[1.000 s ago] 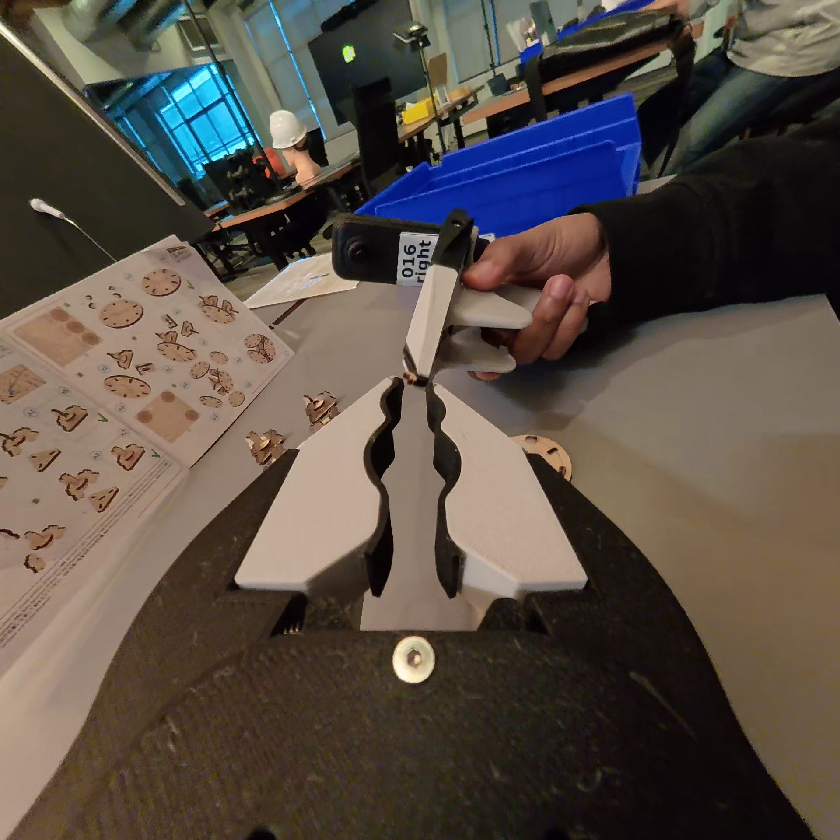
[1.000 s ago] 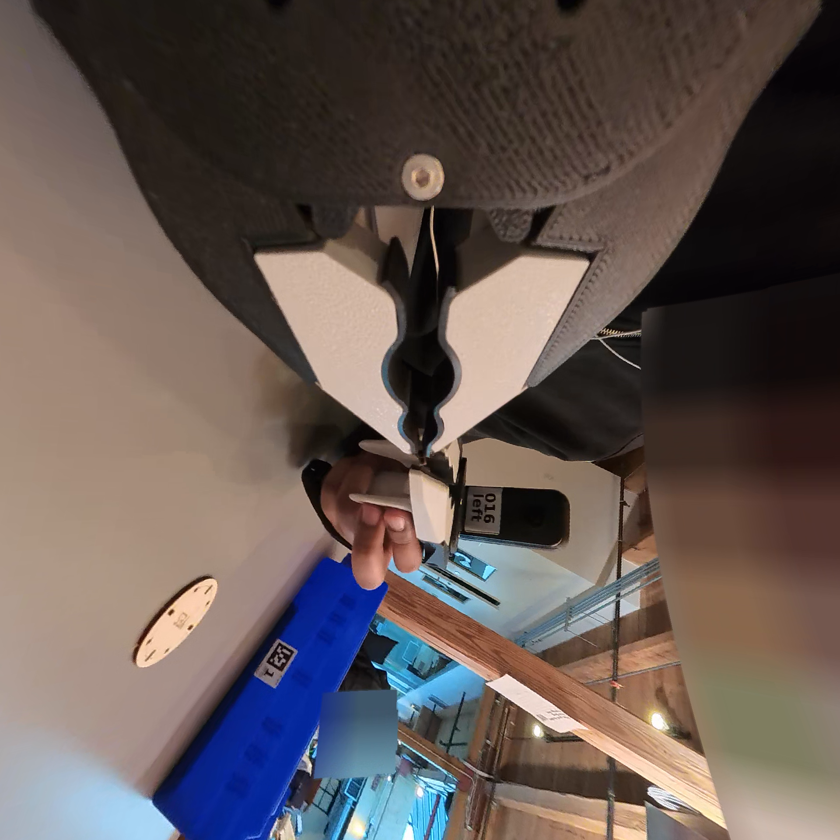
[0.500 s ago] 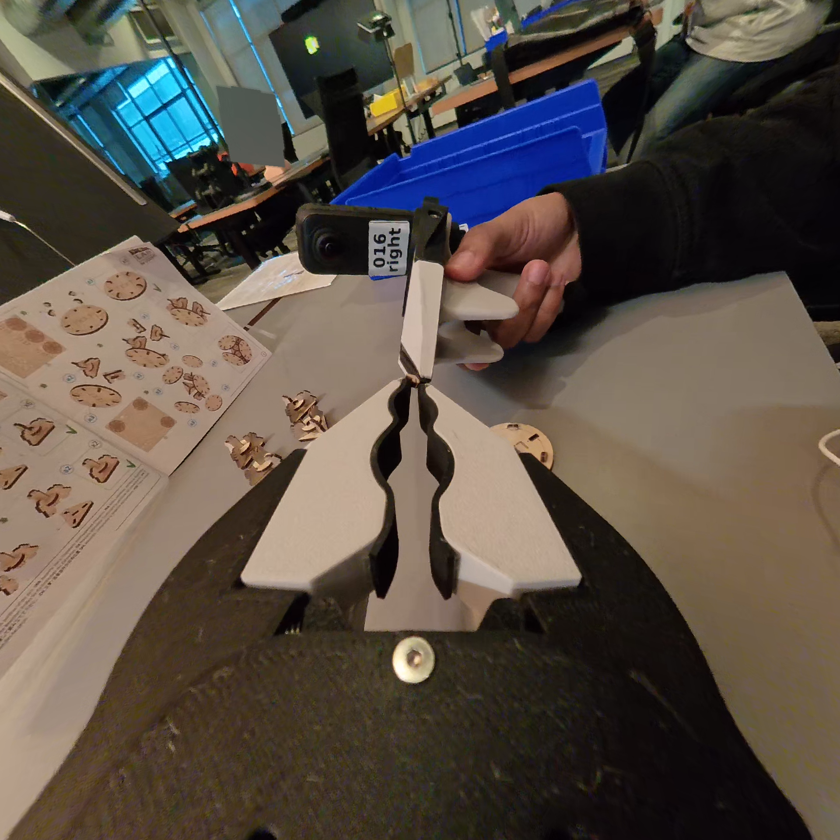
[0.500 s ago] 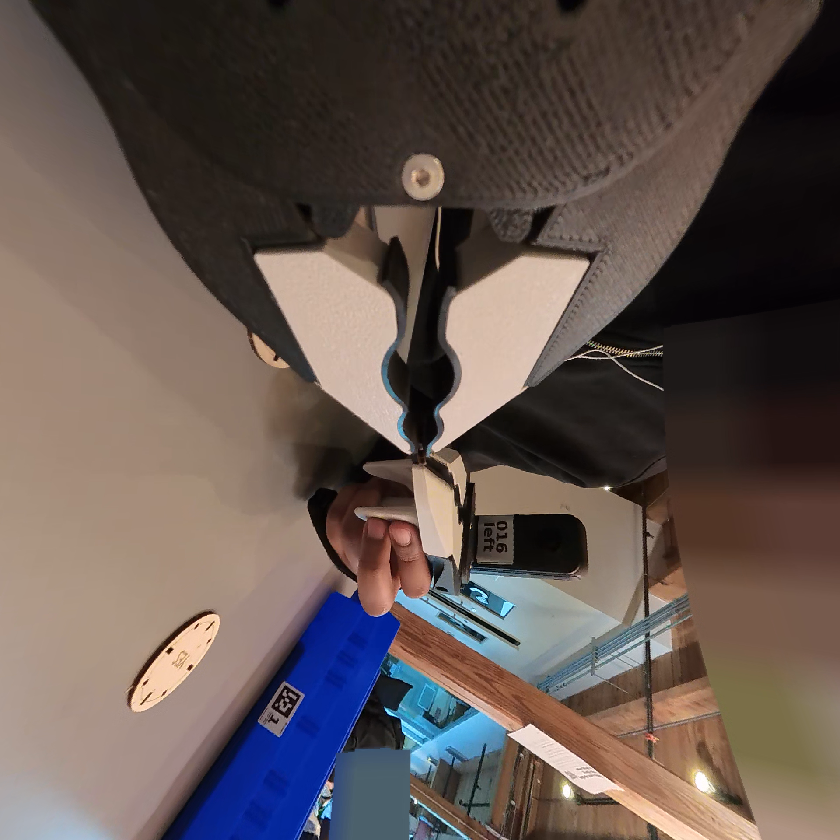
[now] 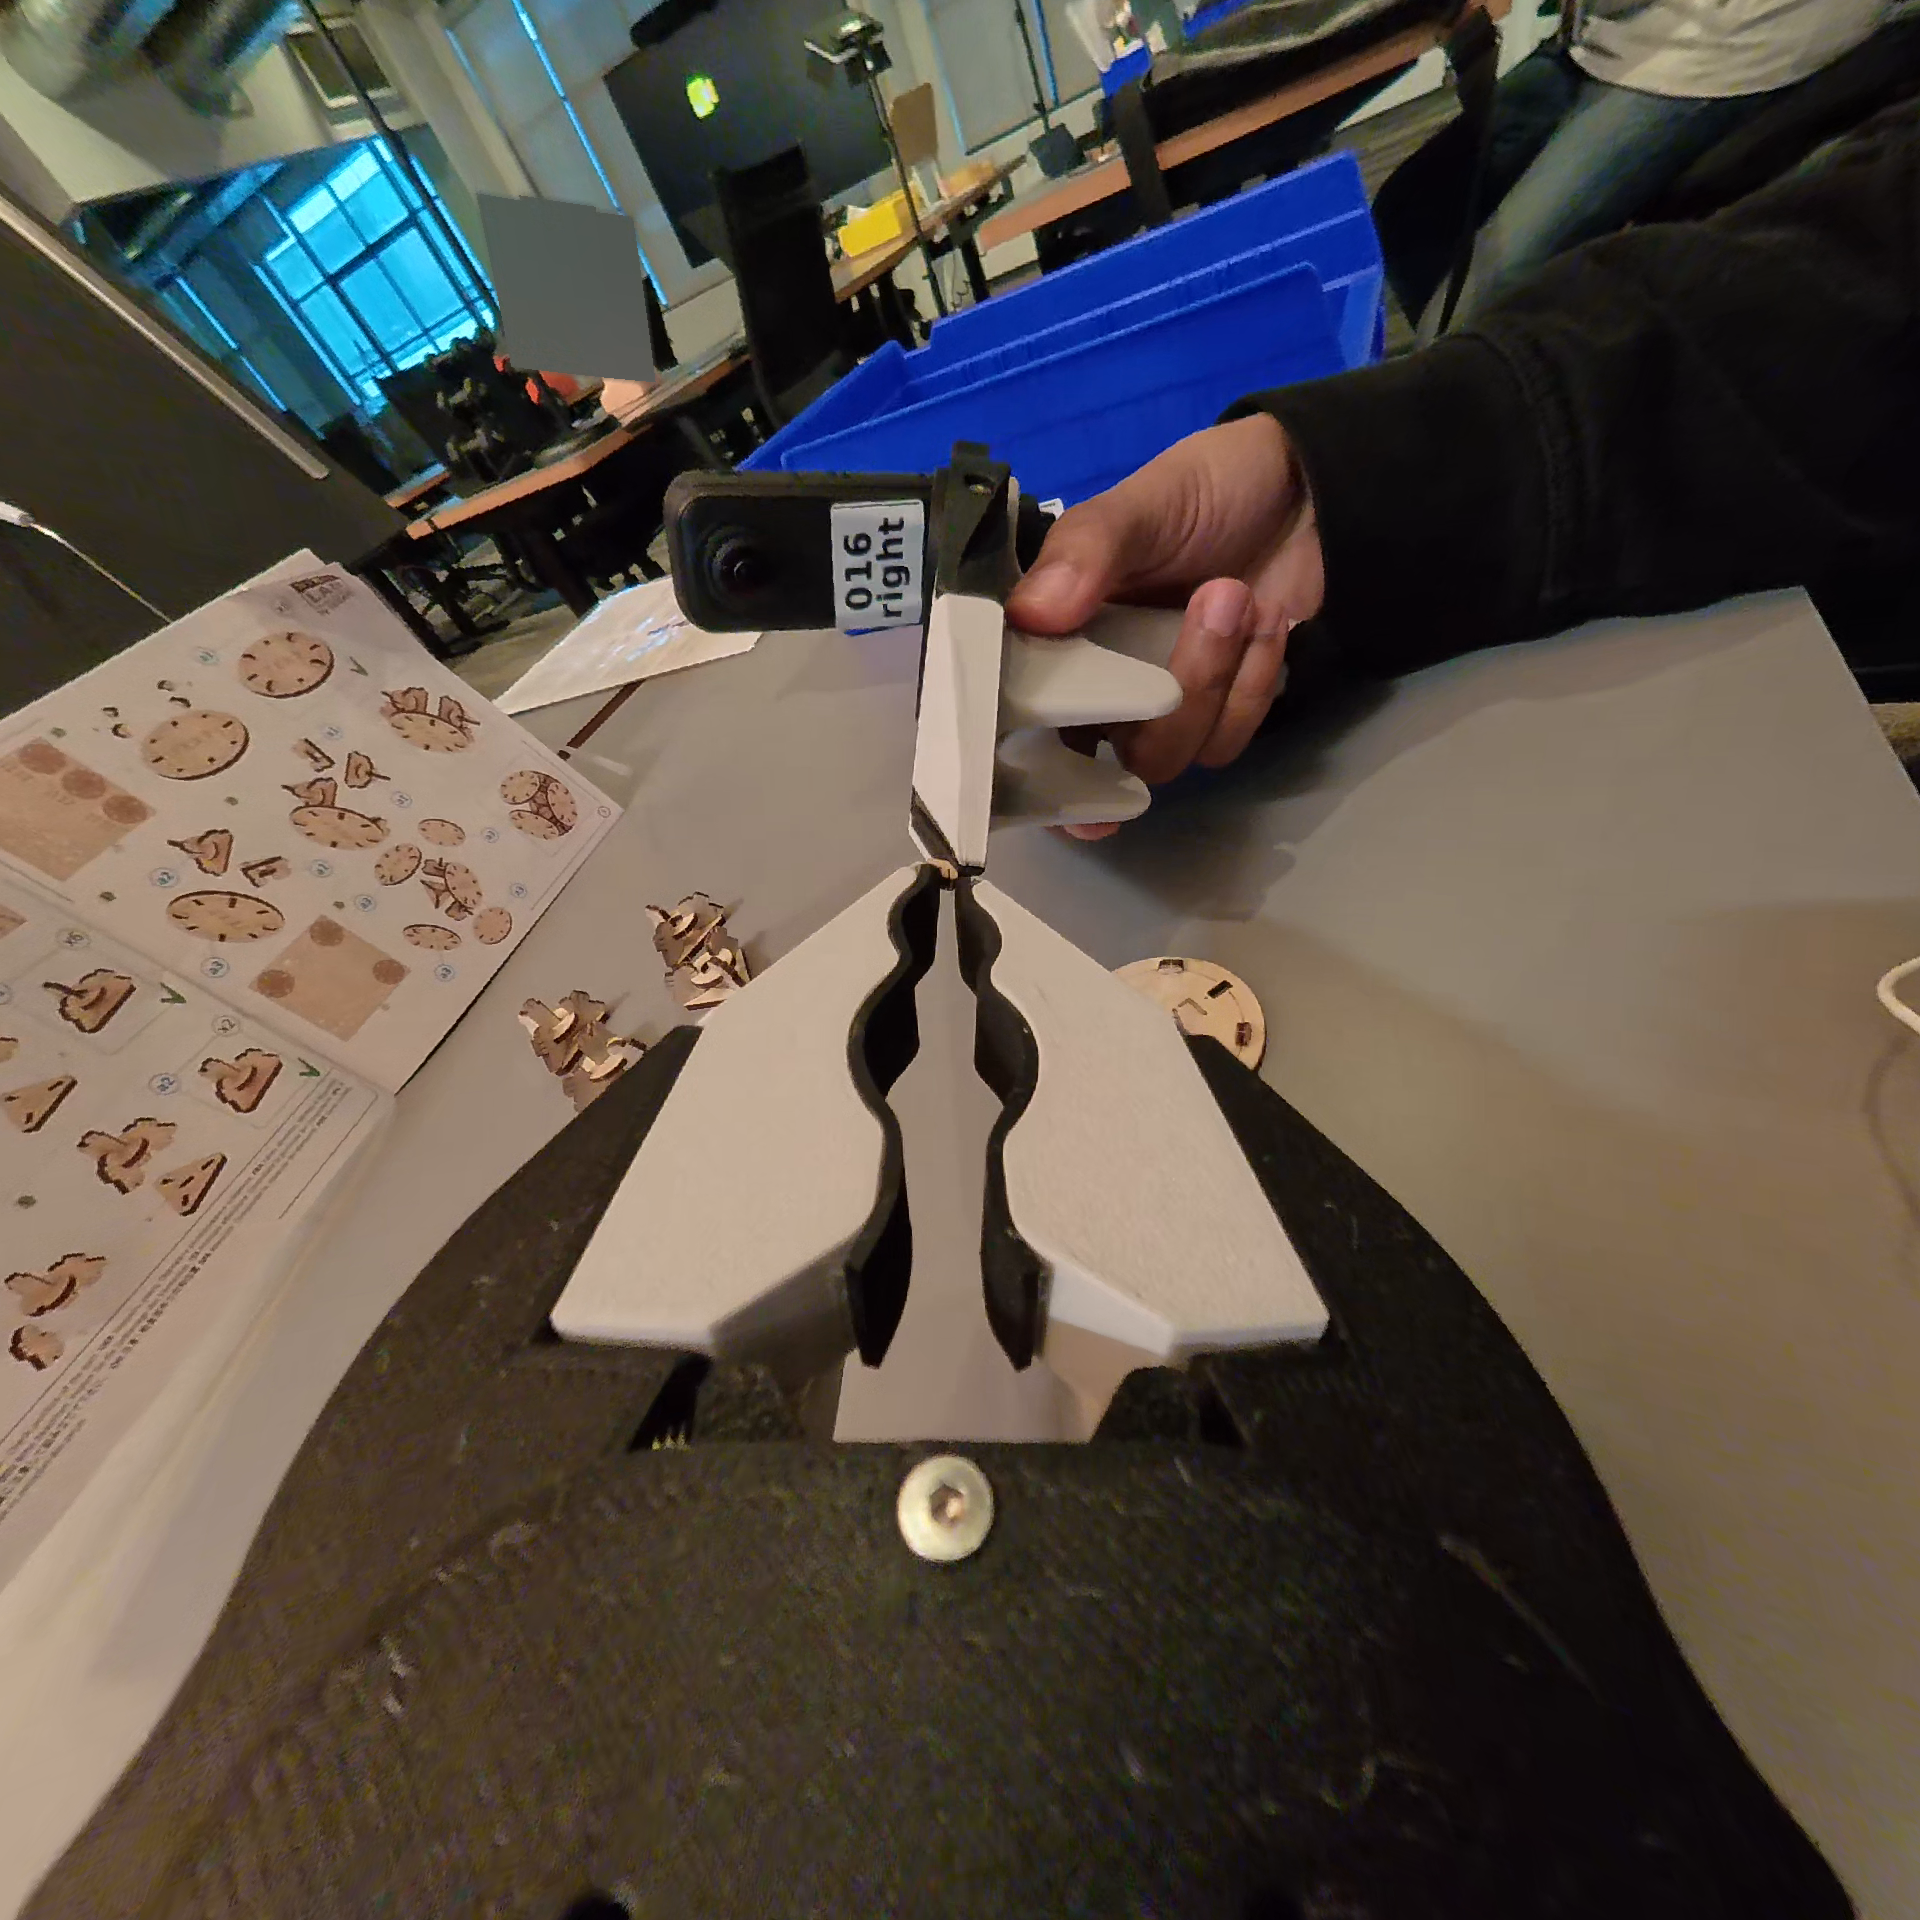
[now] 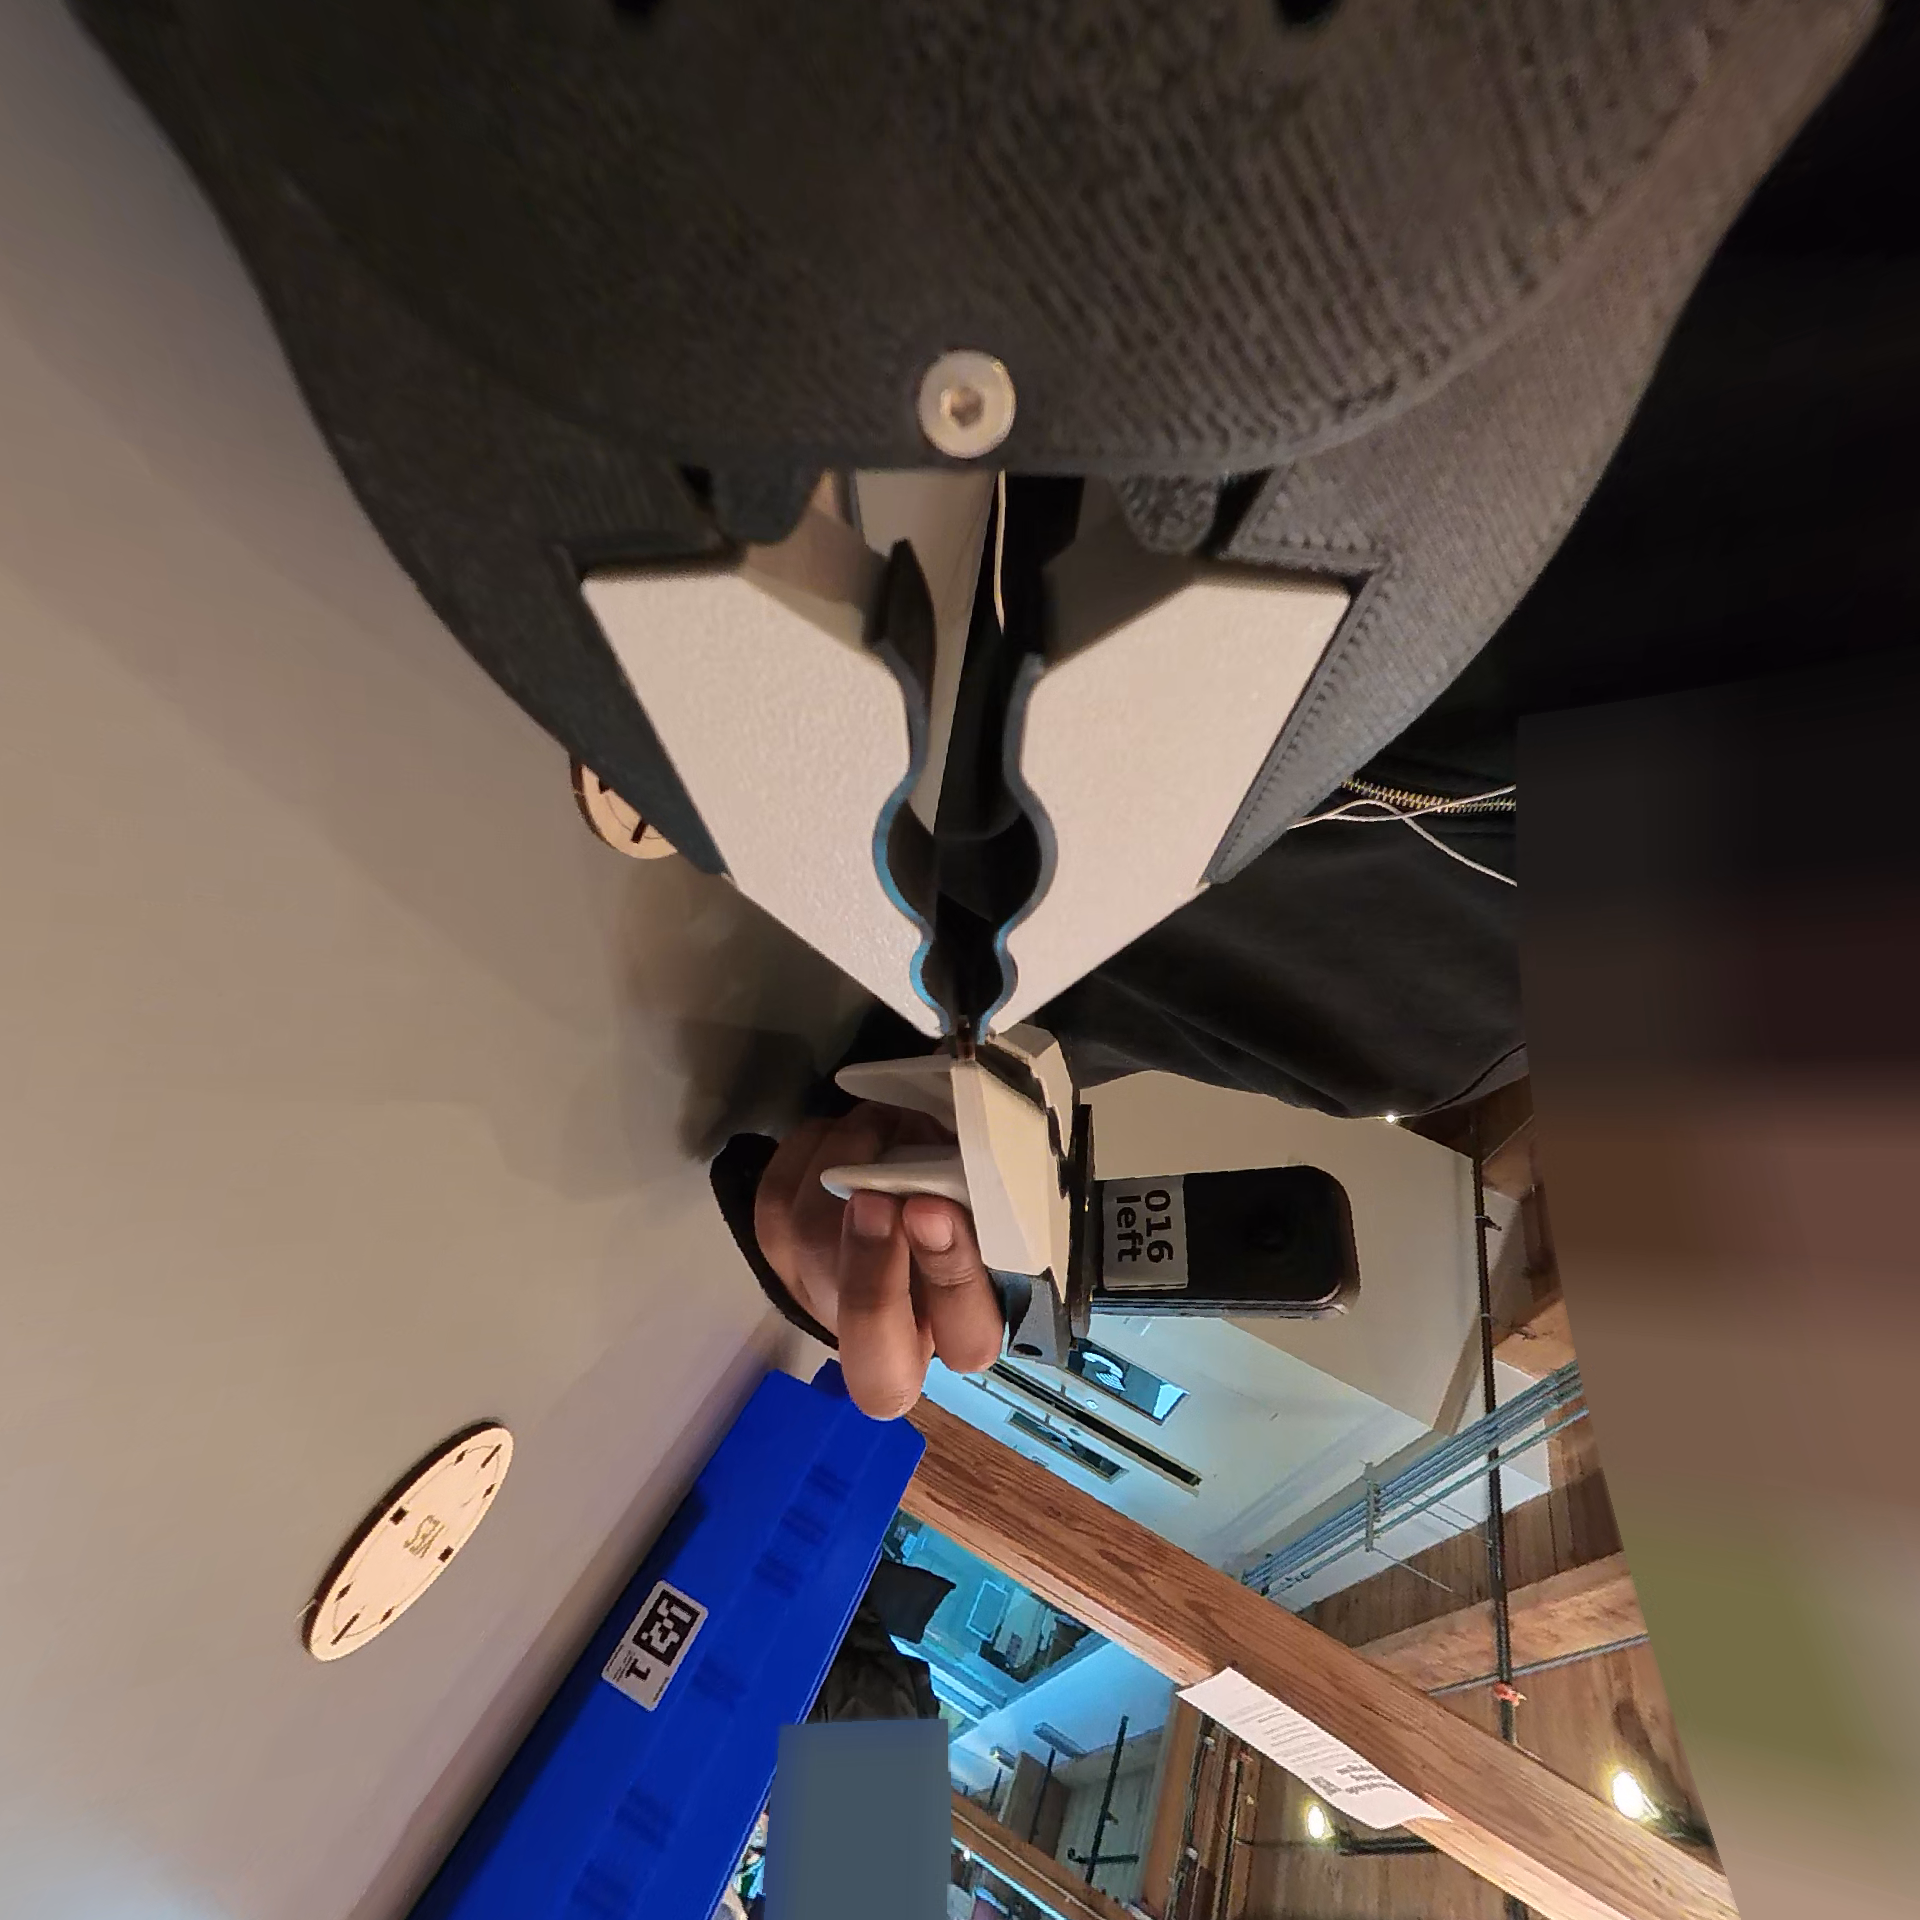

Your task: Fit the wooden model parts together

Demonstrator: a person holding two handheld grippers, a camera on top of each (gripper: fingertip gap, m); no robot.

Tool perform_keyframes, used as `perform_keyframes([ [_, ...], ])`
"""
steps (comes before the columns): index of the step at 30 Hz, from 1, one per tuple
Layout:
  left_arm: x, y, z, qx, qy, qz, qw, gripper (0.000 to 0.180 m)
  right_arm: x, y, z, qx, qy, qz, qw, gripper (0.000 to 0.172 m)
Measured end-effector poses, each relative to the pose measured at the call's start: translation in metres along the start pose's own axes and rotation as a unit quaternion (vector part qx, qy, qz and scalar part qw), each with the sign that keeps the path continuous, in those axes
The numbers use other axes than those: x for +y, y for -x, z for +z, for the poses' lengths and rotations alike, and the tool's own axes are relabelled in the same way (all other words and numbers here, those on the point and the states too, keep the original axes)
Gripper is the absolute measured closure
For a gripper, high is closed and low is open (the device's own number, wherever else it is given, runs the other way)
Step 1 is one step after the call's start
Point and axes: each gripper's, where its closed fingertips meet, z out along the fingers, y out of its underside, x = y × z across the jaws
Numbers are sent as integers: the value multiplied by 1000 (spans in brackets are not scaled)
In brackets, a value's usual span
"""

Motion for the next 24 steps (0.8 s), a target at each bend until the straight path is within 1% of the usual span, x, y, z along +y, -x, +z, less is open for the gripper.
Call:
perform_keyframes([
  [4, 0, 1, 0, -3, 0, -1, 1000, 180, -2, 0, 0, 1, -6, -1, 1000, 170],
  [6, 0, 1, 0, -3, 1, 0, 1000, 180, -2, 0, 0, 0, -8, -1, 1000, 165],
  [9, 1, 1, 0, -4, 3, 1, 1000, 180, -5, 0, -1, 3, -16, -3, 1000, 162],
  [16, 1, 2, 0, -6, 4, 0, 1000, 180, -5, 0, -1, 4, -17, -7, 1000, 165],
  [19, 0, 2, 0, -5, 1, -2, 1000, 180, -6, 0, -1, 9, -21, -12, 1000, 171],
  [24, 0, 2, 0, -5, 1, -2, 1000, 180, -6, 0, -1, 12, -18, -19, 1000, 172],
])
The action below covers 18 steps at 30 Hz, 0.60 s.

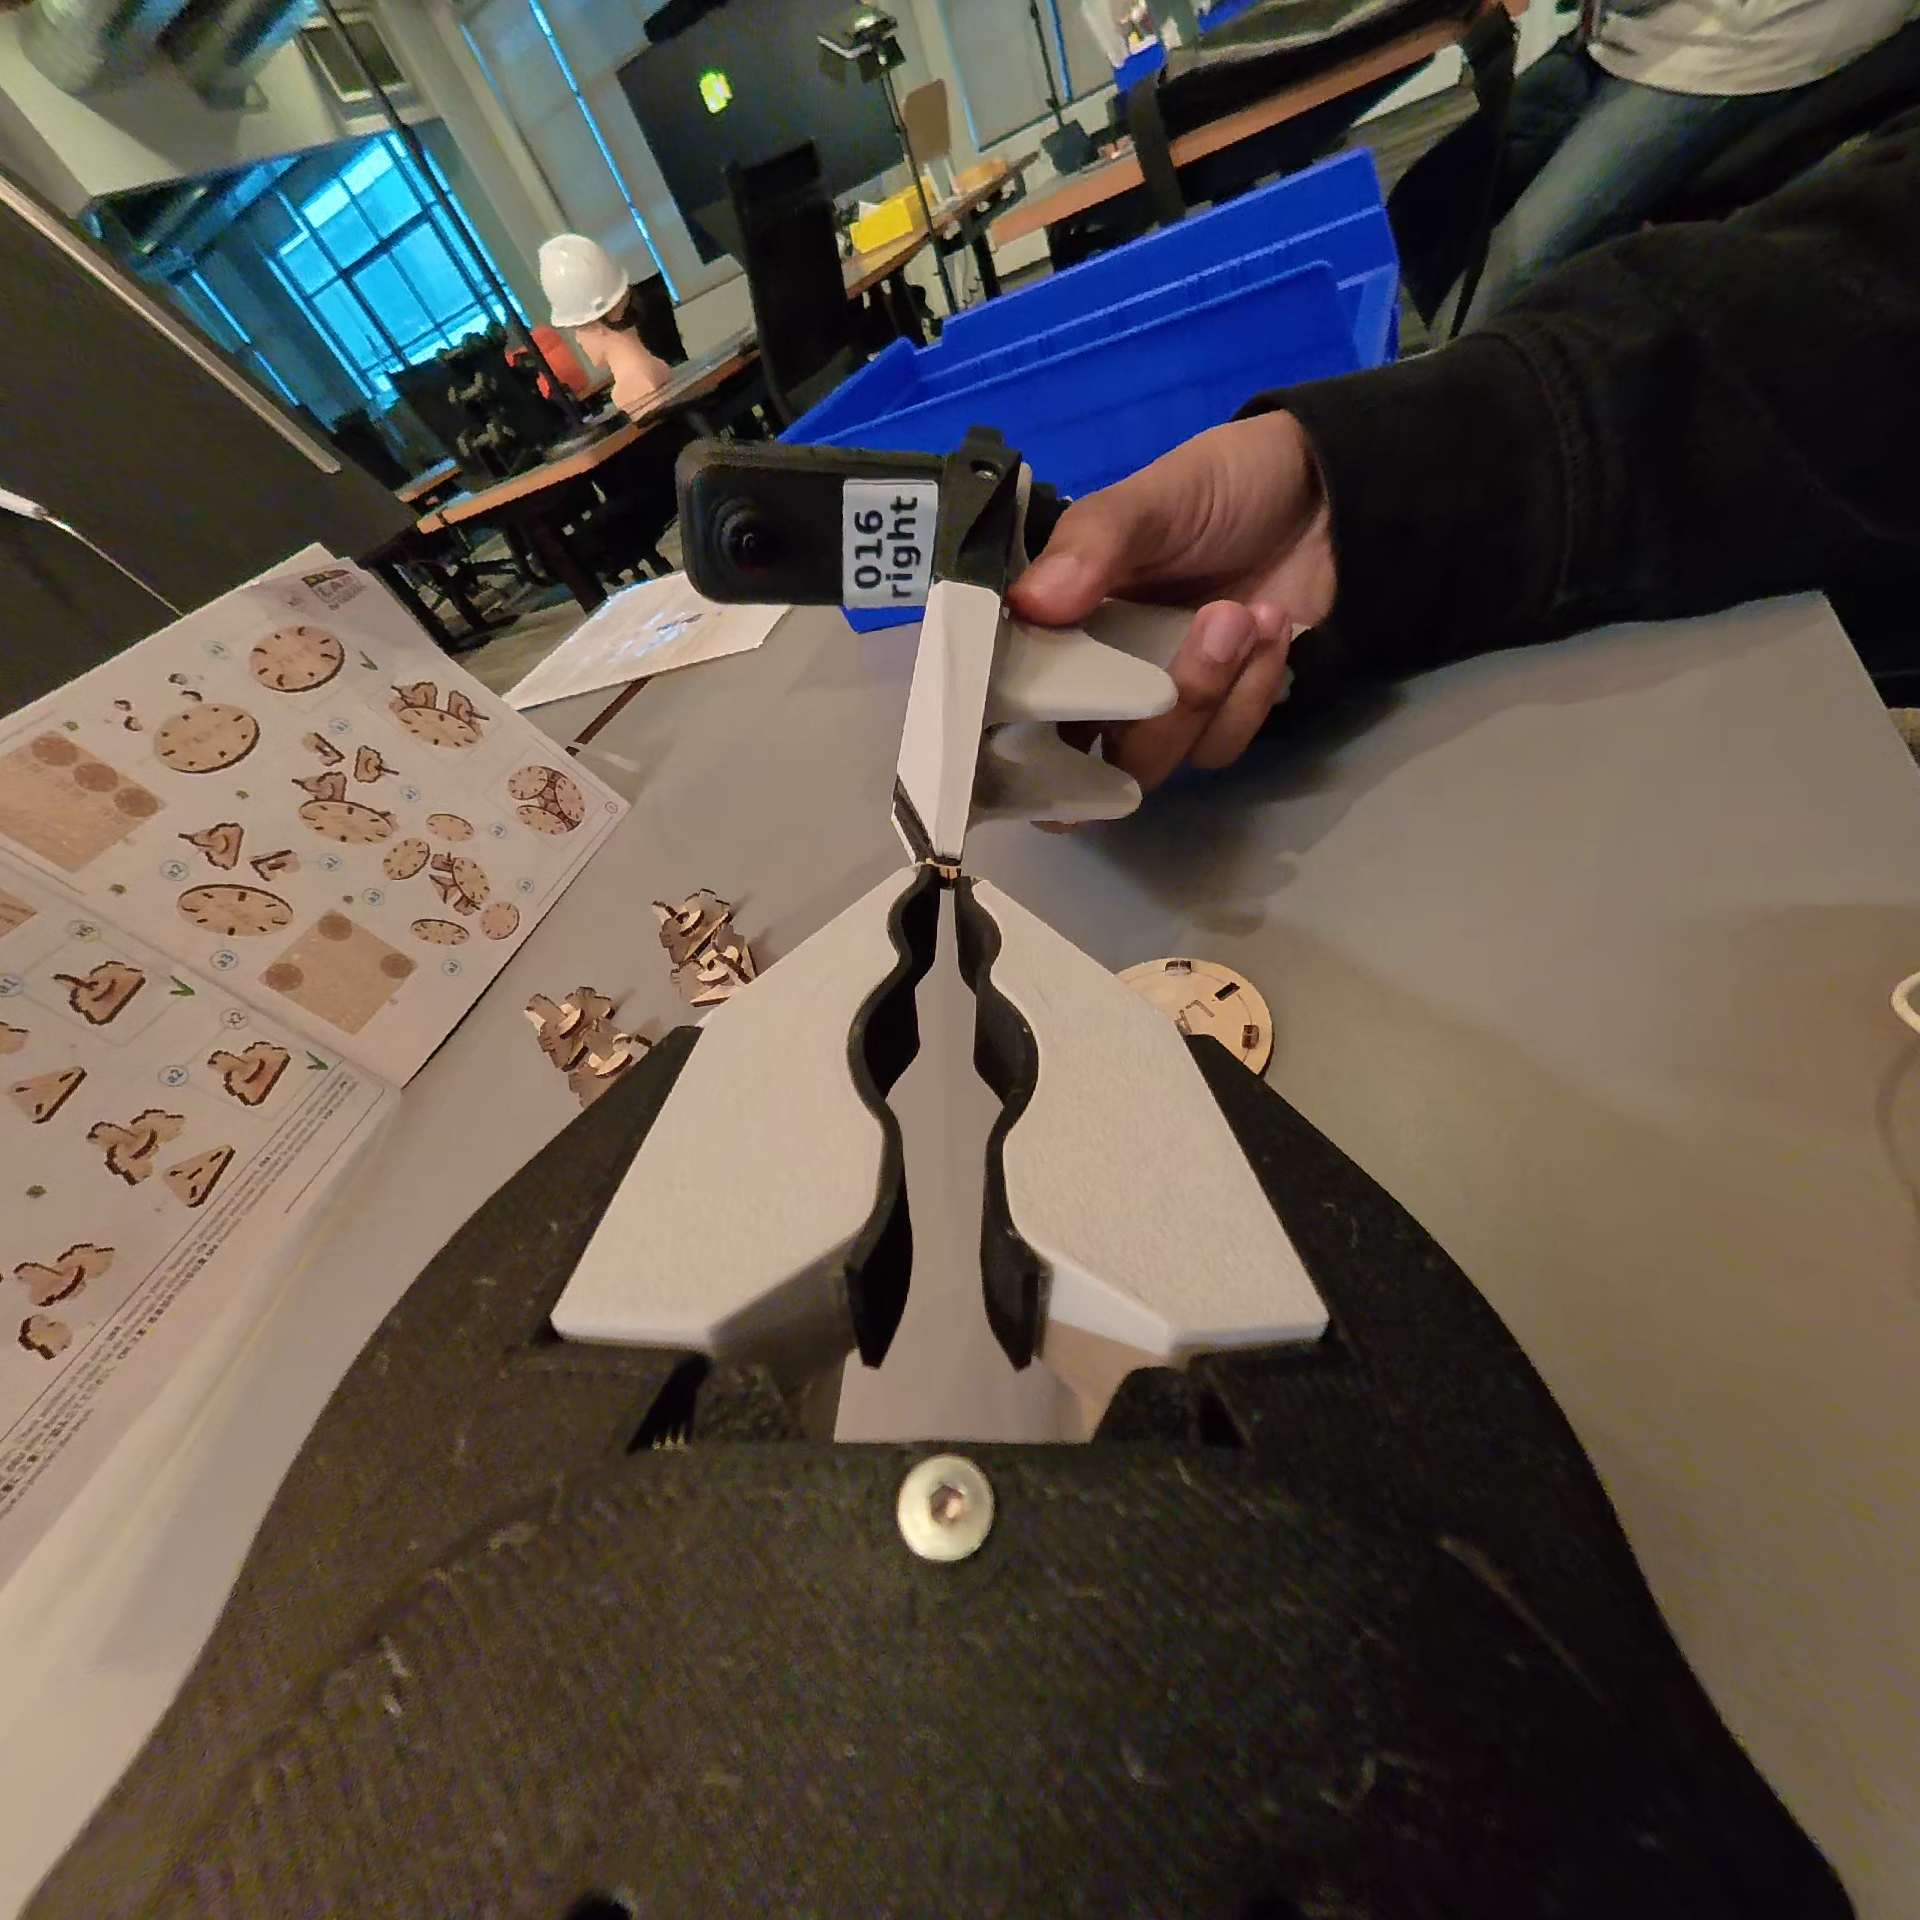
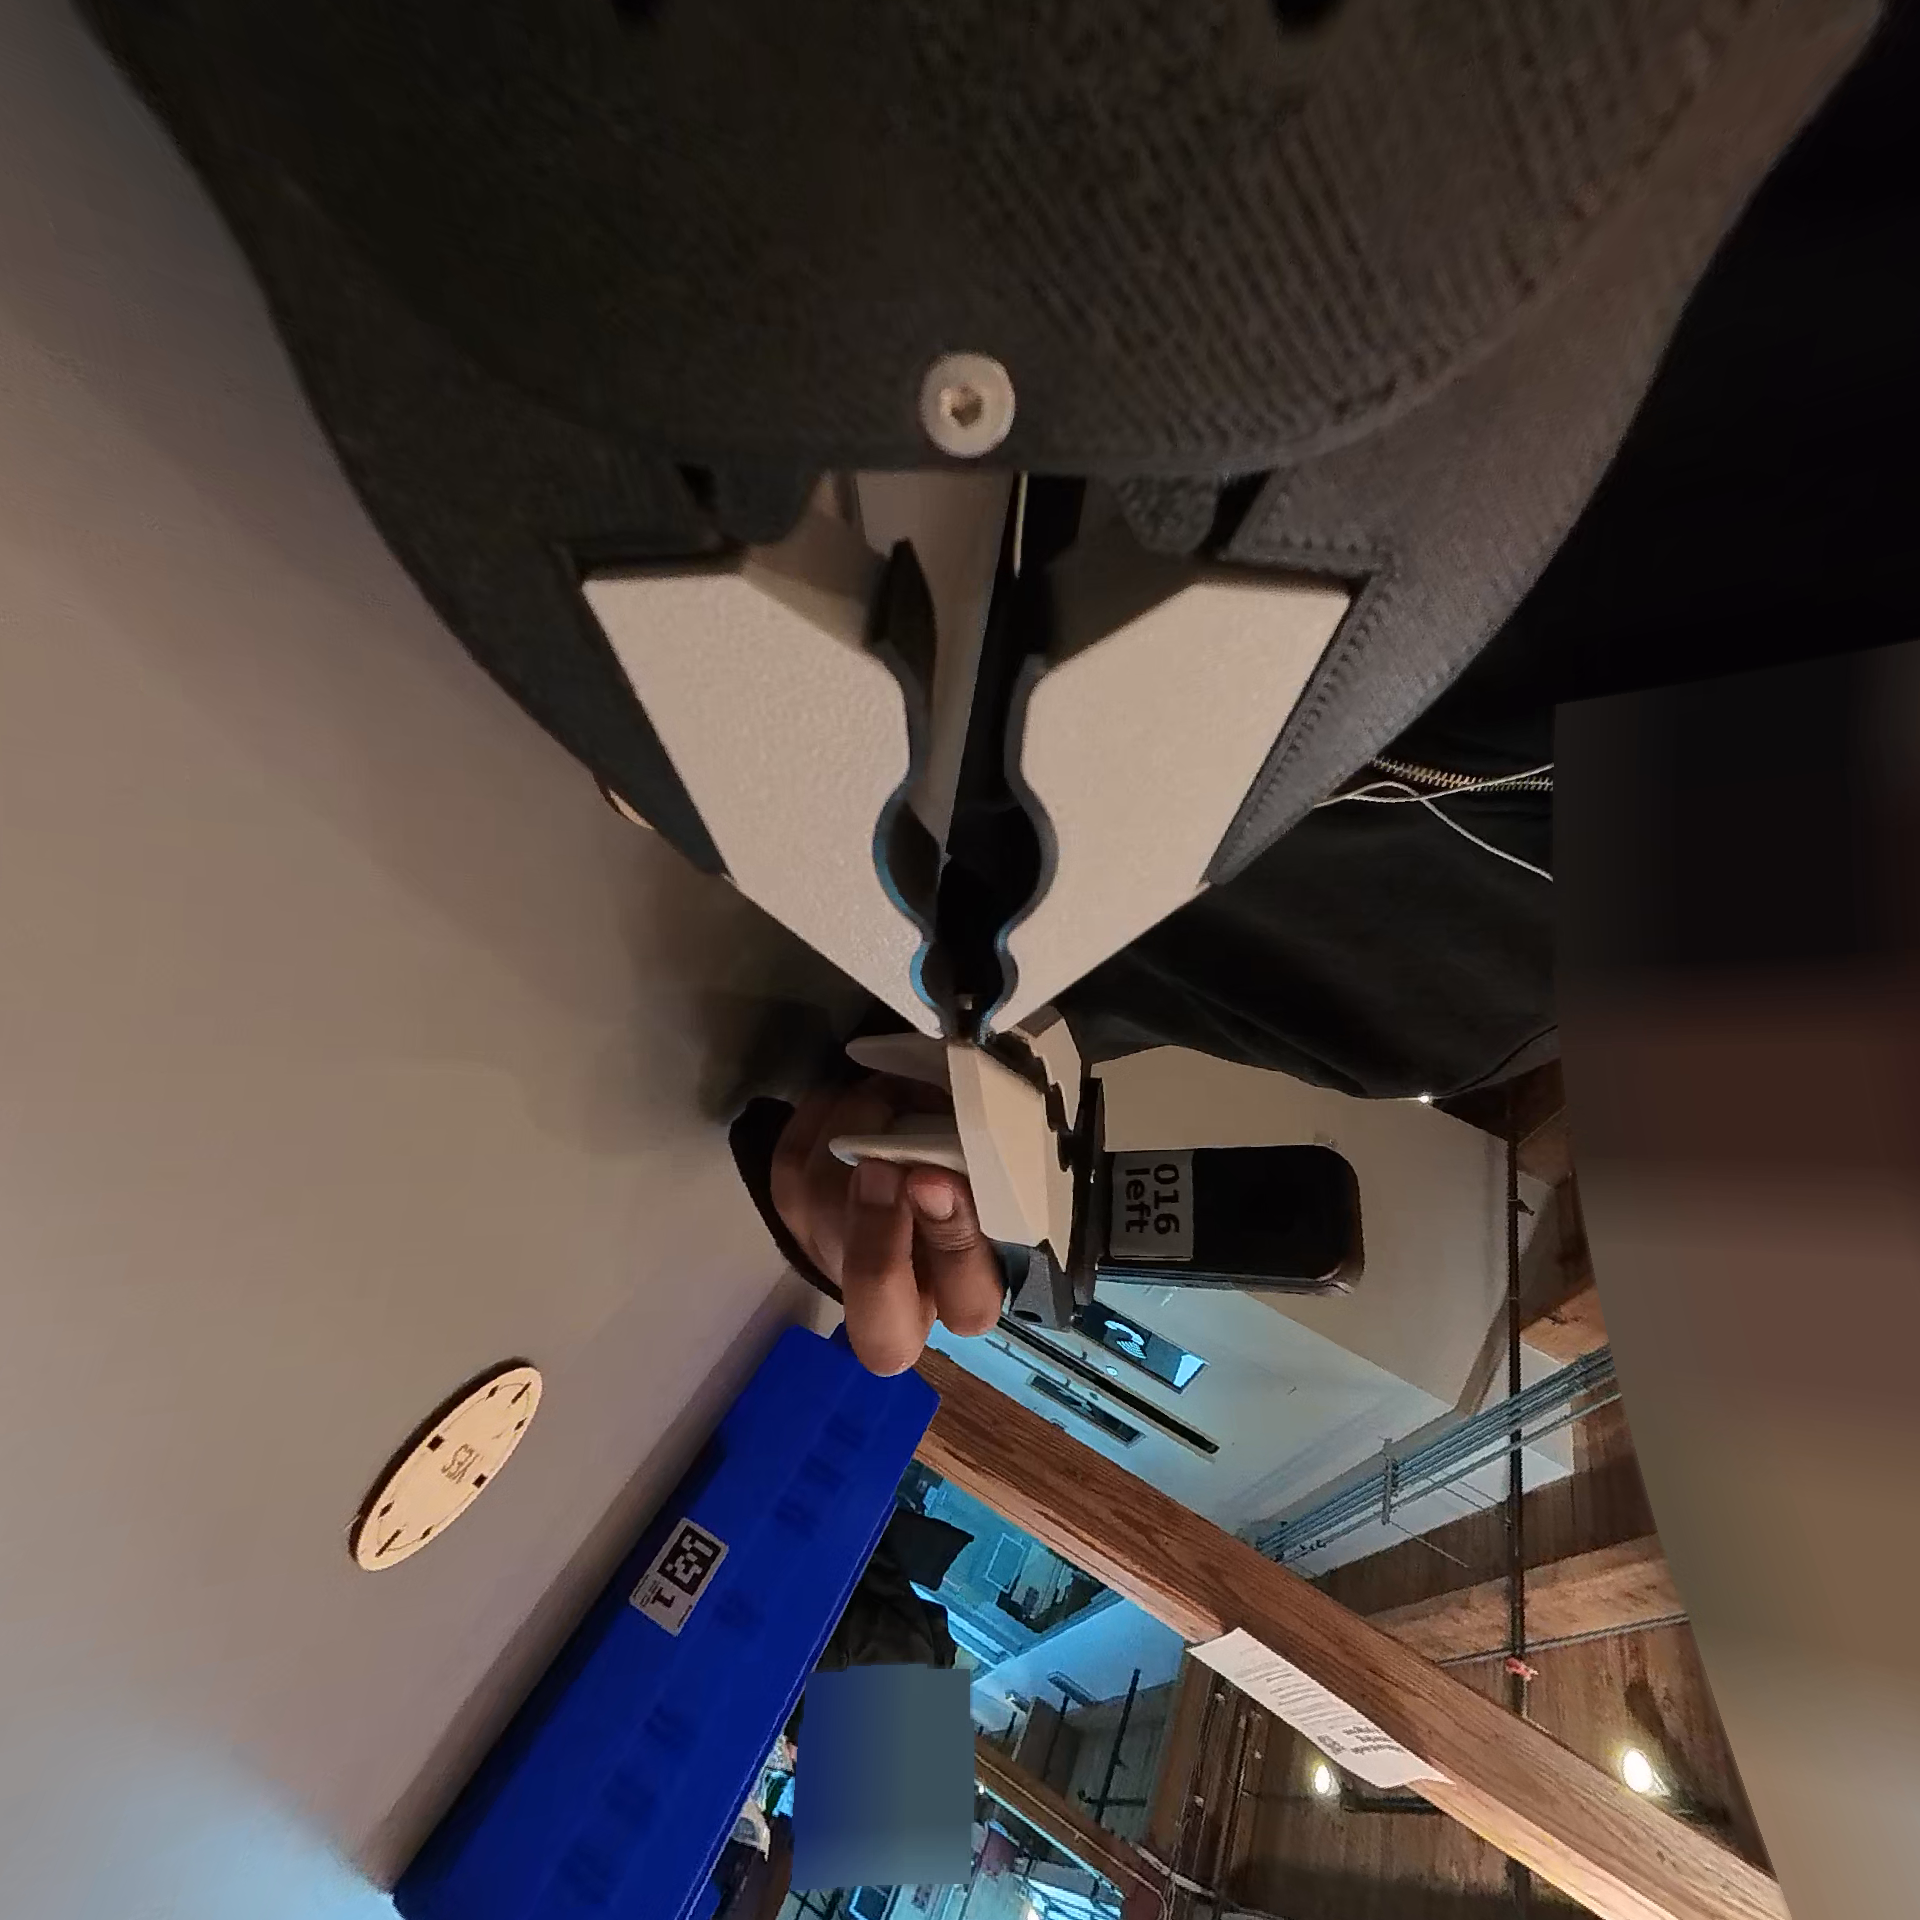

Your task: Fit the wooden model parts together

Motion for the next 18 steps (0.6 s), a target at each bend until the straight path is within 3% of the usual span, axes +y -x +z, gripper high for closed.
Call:
perform_keyframes([
  [7, 1, 1, 1, -5, 1, -2, 1000, 180, -2, 1, -1, 12, 2, -23, 1000, 172],
  [10, 5, 2, 3, 1, 12, -26, 1000, 172, -9, 1, -7, 26, -17, -35, 999, 172],
  [15, 7, 20, 1, -26, 10, -89, 996, 169, -18, -5, -16, 84, -30, -82, 993, 172],
  [18, 16, 41, -1, -58, 22, -160, 985, 169, -18, -26, -23, 189, -6, -145, 971, 172],
])
